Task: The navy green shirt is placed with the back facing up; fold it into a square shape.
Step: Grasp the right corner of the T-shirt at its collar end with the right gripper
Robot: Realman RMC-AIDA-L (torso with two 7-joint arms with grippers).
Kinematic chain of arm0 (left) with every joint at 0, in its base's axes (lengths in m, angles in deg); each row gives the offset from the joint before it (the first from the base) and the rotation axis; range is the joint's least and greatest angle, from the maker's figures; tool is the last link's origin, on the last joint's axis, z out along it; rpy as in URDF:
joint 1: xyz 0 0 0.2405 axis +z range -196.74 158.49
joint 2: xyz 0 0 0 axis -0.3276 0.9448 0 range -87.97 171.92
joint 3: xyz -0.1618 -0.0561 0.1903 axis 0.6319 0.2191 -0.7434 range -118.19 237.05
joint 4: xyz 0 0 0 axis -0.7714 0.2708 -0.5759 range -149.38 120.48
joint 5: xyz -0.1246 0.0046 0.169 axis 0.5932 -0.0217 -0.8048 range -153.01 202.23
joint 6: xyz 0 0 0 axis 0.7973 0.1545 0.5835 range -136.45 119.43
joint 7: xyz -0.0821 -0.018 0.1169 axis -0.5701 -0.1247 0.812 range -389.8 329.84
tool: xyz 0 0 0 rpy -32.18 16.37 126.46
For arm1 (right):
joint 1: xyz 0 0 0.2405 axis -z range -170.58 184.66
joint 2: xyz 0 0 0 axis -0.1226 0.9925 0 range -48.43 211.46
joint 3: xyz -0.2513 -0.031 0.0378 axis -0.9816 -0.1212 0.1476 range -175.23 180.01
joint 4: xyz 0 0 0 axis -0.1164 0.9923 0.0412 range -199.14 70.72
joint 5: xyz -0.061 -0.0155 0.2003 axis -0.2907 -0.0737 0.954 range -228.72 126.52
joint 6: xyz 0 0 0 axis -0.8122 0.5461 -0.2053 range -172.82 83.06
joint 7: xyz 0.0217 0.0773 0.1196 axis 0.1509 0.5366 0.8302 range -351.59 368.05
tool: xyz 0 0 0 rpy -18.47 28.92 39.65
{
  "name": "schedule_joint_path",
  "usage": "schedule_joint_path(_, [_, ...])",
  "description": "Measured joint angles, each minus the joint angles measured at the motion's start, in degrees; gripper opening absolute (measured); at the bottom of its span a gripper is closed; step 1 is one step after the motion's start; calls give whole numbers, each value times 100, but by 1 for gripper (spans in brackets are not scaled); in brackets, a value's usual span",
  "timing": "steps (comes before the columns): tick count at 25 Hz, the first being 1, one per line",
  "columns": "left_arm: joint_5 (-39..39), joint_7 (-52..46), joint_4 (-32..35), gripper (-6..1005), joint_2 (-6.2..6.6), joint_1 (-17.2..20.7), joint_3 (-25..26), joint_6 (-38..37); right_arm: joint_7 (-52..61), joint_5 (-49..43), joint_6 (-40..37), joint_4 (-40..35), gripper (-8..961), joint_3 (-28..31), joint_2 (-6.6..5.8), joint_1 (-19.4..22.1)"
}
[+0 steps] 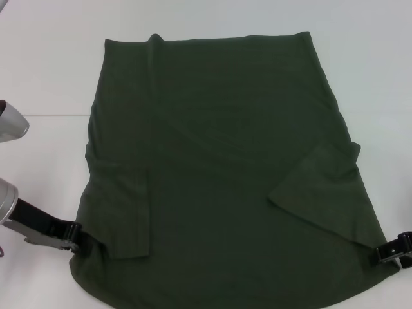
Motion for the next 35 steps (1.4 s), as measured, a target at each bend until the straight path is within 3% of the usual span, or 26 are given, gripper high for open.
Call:
schedule_joint_path(14, [0, 0, 9, 40, 0, 0, 0, -17, 2, 0, 46, 6, 834, -209, 73, 32])
schedule_joint_path(35, [-13, 9, -6, 41, 0, -42, 0, -26, 11, -17, 59, -31, 832, -176, 74, 61])
